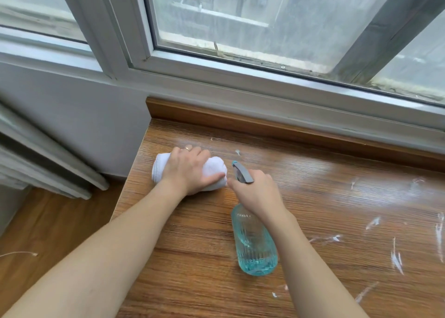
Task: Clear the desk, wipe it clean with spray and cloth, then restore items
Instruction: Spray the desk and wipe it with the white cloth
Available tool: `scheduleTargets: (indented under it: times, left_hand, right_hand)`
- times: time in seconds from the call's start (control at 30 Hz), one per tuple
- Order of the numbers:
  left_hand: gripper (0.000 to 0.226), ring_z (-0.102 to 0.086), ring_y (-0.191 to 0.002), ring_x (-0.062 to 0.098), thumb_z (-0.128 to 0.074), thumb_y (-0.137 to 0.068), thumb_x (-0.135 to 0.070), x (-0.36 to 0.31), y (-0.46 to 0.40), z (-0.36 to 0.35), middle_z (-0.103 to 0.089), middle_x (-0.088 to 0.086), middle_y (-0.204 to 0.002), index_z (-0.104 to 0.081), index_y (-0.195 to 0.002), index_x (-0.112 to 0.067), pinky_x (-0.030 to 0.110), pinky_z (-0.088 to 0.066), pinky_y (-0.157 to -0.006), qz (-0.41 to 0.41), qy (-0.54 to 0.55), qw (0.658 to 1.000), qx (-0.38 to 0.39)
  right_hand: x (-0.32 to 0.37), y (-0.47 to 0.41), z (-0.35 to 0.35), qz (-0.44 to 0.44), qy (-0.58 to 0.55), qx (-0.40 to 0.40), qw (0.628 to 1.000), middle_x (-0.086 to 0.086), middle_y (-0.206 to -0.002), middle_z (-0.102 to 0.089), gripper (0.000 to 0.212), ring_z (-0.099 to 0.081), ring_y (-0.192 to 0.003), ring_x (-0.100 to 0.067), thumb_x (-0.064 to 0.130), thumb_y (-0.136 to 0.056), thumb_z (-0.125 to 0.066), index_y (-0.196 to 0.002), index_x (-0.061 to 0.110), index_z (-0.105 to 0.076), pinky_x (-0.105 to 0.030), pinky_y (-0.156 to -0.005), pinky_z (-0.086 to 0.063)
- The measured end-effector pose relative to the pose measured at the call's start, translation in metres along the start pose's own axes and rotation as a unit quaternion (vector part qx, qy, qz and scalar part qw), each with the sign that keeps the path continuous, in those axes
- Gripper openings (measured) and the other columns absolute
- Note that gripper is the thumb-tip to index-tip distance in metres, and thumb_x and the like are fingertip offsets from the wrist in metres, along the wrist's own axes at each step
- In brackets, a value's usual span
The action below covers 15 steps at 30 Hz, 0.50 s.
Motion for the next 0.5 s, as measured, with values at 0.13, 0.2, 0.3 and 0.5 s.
scheduleTargets:
  times: [0.13,0.2,0.3,0.5]
  left_hand:
    - [0.074,-0.061,-0.087,0.033,-0.024,-0.076,-0.08,0.007,-0.024,-0.004,-0.066,0.01,-0.089,-0.06,-0.087,-0.015,0.042,-0.039,-0.073,0.002,-0.006,1.0,0.009]
    - [0.073,-0.061,-0.085,0.033,-0.026,-0.077,-0.079,0.006,-0.022,-0.004,-0.066,0.01,-0.087,-0.059,-0.086,-0.015,0.042,-0.039,-0.072,0.004,-0.004,1.0,0.007]
    - [0.068,-0.061,-0.081,0.032,-0.032,-0.078,-0.079,0.002,-0.005,-0.001,-0.065,0.008,-0.084,-0.059,-0.084,-0.016,0.041,-0.039,-0.07,0.013,-0.003,1.0,-0.001]
    - [0.063,-0.058,-0.073,0.029,-0.044,-0.075,-0.077,-0.016,0.043,0.006,-0.06,0.004,-0.076,-0.062,-0.079,-0.017,0.039,-0.04,-0.066,0.006,-0.001,0.999,-0.032]
  right_hand:
    - [0.003,0.001,-0.001,0.009,0.011,0.0,1.0,-0.001,-0.079,-0.064,0.035,-0.059,-0.087,-0.033,0.046,-0.092,-0.057,-0.066,0.023,-0.05,-0.037,-0.069,-0.042]
    - [0.002,0.0,-0.001,0.004,0.011,-0.001,1.0,-0.004,-0.083,-0.067,0.034,-0.059,-0.089,-0.034,0.045,-0.091,-0.056,-0.065,0.024,-0.05,-0.037,-0.071,-0.043]
    - [-0.001,-0.003,-0.001,-0.009,-0.001,0.008,1.0,-0.006,-0.085,-0.067,0.034,-0.058,-0.09,-0.034,0.045,-0.089,-0.056,-0.064,0.023,-0.05,-0.037,-0.072,-0.043]
    - [-0.005,-0.017,0.001,-0.035,-0.013,0.03,0.999,-0.004,-0.079,-0.065,0.031,-0.06,-0.081,-0.03,0.043,-0.087,-0.057,-0.072,0.016,-0.059,-0.035,-0.062,-0.041]
Point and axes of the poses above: each hand's wrist, its own y-axis away from the middle knuckle, its own z-axis out of the back of the hand, x = y × z, the point moved 10 cm from there along -y, towards the middle knuckle
